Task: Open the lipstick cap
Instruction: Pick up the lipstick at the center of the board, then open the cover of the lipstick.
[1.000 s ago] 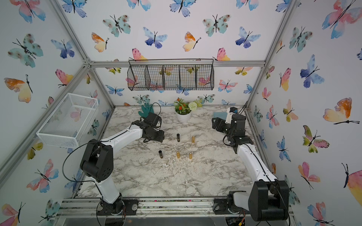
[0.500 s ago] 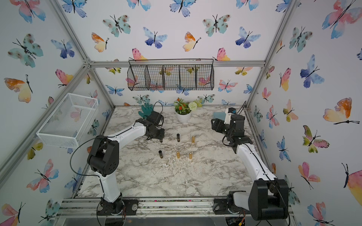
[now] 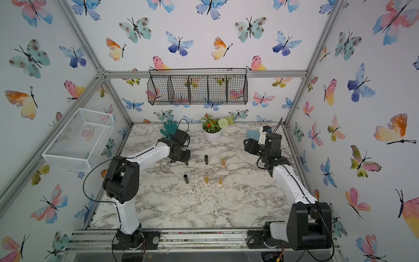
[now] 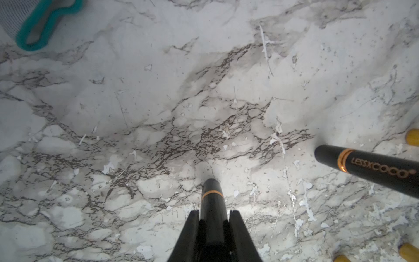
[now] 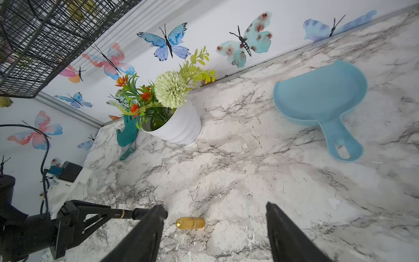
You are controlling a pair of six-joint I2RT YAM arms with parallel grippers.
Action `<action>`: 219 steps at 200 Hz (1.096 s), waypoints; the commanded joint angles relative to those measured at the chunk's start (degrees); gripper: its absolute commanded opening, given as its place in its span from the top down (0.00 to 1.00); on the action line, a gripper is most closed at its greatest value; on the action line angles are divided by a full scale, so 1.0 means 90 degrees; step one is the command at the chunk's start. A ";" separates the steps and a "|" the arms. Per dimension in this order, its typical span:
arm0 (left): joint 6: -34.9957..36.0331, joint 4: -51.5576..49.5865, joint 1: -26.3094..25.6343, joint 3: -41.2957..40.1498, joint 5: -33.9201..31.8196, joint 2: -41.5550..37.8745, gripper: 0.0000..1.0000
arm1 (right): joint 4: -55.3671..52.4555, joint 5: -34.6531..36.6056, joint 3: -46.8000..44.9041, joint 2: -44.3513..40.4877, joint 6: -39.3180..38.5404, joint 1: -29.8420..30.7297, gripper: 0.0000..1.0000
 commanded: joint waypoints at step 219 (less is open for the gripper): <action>-0.0278 -0.1786 0.1008 0.0717 0.4208 -0.3018 0.95 | 0.0055 -0.0177 0.1764 0.0820 -0.2745 0.4116 0.32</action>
